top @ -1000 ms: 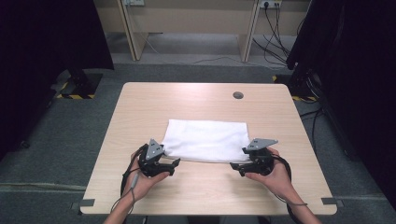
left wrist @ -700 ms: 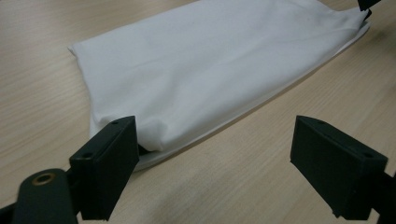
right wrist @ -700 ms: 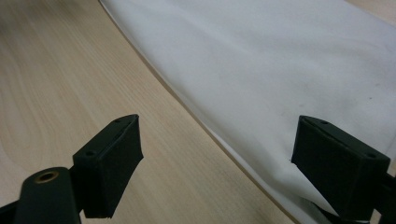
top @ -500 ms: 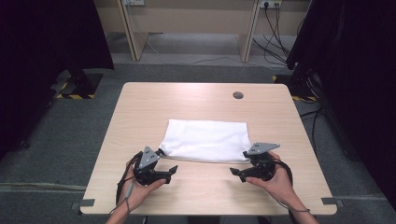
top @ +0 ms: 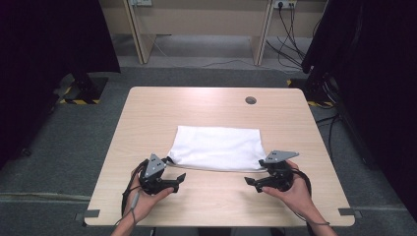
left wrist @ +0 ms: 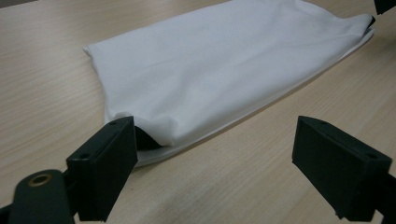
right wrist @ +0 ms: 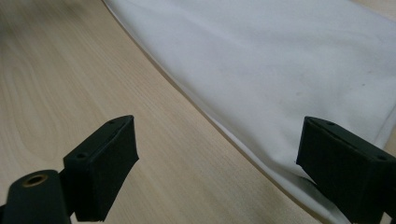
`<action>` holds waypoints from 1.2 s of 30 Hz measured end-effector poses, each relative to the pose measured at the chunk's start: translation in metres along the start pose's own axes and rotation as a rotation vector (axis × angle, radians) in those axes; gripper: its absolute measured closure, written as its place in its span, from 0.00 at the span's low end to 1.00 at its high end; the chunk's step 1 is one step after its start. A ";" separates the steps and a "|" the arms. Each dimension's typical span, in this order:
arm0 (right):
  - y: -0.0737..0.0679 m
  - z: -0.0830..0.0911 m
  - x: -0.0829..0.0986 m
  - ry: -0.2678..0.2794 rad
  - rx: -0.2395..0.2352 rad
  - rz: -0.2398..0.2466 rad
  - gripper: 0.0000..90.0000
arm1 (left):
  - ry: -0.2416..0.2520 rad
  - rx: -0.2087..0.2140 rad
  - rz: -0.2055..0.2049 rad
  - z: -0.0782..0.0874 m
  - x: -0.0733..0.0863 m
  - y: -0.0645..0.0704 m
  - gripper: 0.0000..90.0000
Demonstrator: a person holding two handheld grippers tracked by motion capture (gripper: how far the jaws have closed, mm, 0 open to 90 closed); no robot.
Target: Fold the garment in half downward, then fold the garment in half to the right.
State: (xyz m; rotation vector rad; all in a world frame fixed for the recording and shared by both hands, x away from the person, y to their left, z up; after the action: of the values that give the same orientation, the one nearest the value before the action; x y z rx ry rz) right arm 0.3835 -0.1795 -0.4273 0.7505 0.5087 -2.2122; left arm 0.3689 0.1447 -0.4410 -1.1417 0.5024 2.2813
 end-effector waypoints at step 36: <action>0.006 0.011 -0.004 0.023 0.023 -0.007 0.14 | 0.020 -0.009 0.009 -0.009 -0.019 -0.011 0.17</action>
State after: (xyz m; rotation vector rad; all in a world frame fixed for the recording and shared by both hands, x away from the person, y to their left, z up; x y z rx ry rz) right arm 0.3862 -0.1872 -0.4174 0.7876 0.4984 -2.2216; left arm 0.3903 0.1427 -0.4316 -1.1695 0.5071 2.2843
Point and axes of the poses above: each handheld gripper's, and its own axes: z roughly backward along the jaws, x roughly out of its underside, y roughly to its right, the point moved 6 cm from there along -z, roughly forward along the jaws, and after that the axes turned 2 degrees about -y, right-handed, at the moved point
